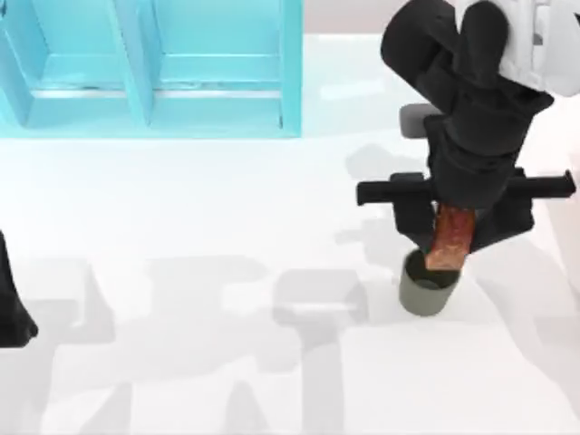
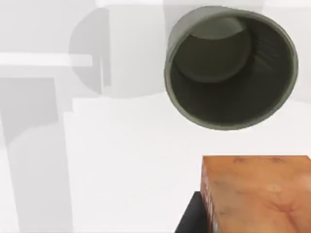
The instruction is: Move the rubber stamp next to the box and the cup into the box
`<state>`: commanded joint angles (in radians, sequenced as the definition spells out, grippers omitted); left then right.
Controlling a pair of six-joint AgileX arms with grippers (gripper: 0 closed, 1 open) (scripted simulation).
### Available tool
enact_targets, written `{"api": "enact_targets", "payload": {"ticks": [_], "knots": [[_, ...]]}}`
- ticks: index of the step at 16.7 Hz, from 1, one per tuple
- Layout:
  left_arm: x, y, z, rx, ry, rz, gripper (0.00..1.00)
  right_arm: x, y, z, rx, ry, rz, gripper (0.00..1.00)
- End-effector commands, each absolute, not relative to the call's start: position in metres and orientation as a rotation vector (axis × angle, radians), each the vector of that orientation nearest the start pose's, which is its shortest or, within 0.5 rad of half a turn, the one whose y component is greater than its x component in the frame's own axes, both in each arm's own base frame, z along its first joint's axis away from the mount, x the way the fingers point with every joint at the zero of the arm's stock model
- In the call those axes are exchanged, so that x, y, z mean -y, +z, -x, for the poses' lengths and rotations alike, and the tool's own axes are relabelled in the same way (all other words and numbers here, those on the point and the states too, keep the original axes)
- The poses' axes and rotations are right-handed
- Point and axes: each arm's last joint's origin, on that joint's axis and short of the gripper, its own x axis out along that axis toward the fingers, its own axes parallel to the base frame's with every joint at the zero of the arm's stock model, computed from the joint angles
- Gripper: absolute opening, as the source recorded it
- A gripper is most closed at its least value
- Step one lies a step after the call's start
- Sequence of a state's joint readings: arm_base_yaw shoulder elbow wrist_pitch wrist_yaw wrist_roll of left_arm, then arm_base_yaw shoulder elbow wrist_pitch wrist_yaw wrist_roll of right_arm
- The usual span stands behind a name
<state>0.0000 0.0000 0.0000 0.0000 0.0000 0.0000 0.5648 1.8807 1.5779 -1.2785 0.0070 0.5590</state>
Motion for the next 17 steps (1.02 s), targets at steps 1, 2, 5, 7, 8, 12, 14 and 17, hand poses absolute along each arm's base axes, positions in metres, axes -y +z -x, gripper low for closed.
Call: {"api": "enact_targets", "payload": {"ticks": [1,2,5,7,8,12,14,17], "knots": [[0.001,0.160,-0.106,0.000,0.000,0.000,1.00,-0.170,0.239,-0.301,-1.576,-0.003,0.015,0.00],[0.001,0.160,-0.106,0.000,0.000,0.000,1.00,-0.147,0.241,-0.299,-1.576,-0.007,0.011,0.00],[0.001,0.160,-0.106,0.000,0.000,0.000,1.00,-0.090,0.243,-0.288,-1.575,-0.016,0.001,0.00],[0.001,0.160,-0.106,0.000,0.000,0.000,1.00,-0.071,0.244,-0.280,-1.572,-0.016,-0.001,0.00],[0.001,0.160,-0.106,0.000,0.000,0.000,1.00,-0.068,0.244,-0.278,-1.571,-0.015,-0.001,0.00],[0.001,0.160,-0.106,0.000,0.000,0.000,1.00,-0.069,0.243,-0.278,-1.575,-0.016,0.002,0.00],[0.001,0.160,-0.106,0.000,0.000,0.000,1.00,-0.069,0.240,-0.278,-1.575,-0.016,0.002,0.00],[0.001,0.160,-0.106,0.000,0.000,0.000,1.00,-0.069,0.228,-0.279,-1.573,-0.016,0.001,0.00]]}}
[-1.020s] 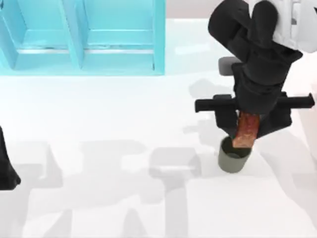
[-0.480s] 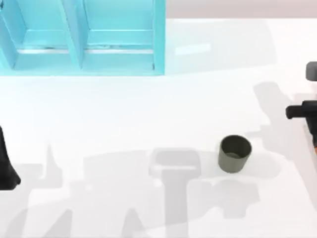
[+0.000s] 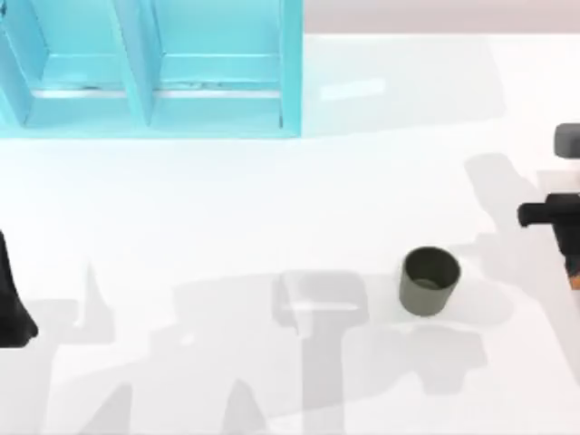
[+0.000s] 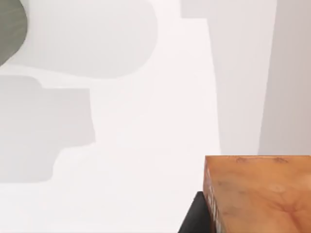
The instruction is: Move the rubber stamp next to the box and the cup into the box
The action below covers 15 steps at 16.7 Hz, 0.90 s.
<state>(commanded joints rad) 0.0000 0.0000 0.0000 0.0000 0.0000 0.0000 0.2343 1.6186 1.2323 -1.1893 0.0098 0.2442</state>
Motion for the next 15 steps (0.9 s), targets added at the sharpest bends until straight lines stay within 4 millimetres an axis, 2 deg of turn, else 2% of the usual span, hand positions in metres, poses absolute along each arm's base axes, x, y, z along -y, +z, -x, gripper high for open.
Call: {"api": "enact_targets", "payload": {"ticks": [12,15], "knots": [[0.001,0.160,-0.106,0.000,0.000,0.000,1.00,-0.067,0.180,-0.278,-1.570,-0.015,-0.002,0.00],[0.001,0.160,-0.106,0.000,0.000,0.000,1.00,-0.067,0.179,-0.277,-1.571,-0.015,-0.002,0.00]]}}
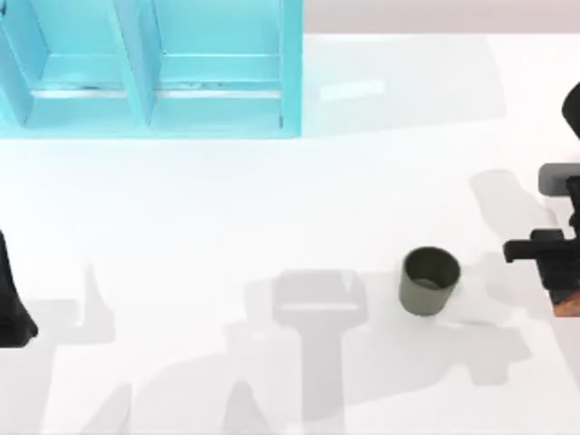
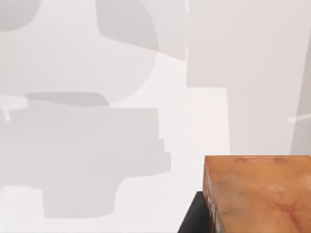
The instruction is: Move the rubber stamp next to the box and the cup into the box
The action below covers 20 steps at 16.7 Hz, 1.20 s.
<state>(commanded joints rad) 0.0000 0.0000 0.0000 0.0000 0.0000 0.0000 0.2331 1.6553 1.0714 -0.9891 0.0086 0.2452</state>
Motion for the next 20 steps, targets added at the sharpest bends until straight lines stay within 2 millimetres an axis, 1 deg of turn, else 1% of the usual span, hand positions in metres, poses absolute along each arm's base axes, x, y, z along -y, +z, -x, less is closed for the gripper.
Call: {"api": "enact_targets", "payload": {"ticks": [1,14,15,20], "knots": [[0.0012,0.1600,-0.1057,0.000,0.000,0.000,1.00,-0.0673,0.1788,-0.2774,-1.571,-0.015,-0.002,0.00],[0.0012,0.1600,-0.1057,0.000,0.000,0.000,1.00,-0.0673,0.1788,-0.2774,-1.571,-0.015,-0.002,0.98],[0.0012,0.1600,-0.1057,0.000,0.000,0.000,1.00,-0.0673,0.1788,-0.2774,-1.571,-0.015,-0.002,1.00],[0.0012,0.1600,-0.1057,0.000,0.000,0.000,1.00,-0.0673,0.1788,-0.2774,-1.571,-0.015,-0.002,1.00]]}}
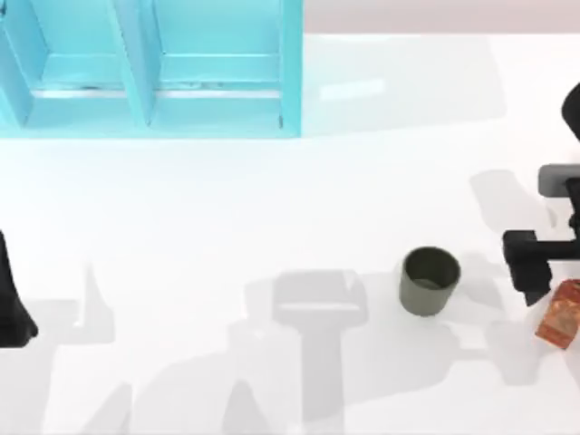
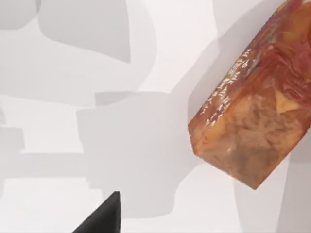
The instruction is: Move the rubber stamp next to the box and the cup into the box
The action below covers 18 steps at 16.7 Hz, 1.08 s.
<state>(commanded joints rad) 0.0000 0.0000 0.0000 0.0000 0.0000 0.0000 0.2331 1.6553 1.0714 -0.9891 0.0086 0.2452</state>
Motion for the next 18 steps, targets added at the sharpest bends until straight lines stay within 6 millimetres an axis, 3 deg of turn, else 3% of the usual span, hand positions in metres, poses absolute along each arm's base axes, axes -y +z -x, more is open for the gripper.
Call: {"api": "enact_targets", "payload": {"ticks": [5,18], "knots": [[0.001,0.160,-0.106,0.000,0.000,0.000,1.00,-0.068,0.182,-0.279,-1.572,-0.015,-0.002,1.00],[0.001,0.160,-0.106,0.000,0.000,0.000,1.00,-0.068,0.272,-0.279,-1.581,-0.018,0.001,1.00]]}}
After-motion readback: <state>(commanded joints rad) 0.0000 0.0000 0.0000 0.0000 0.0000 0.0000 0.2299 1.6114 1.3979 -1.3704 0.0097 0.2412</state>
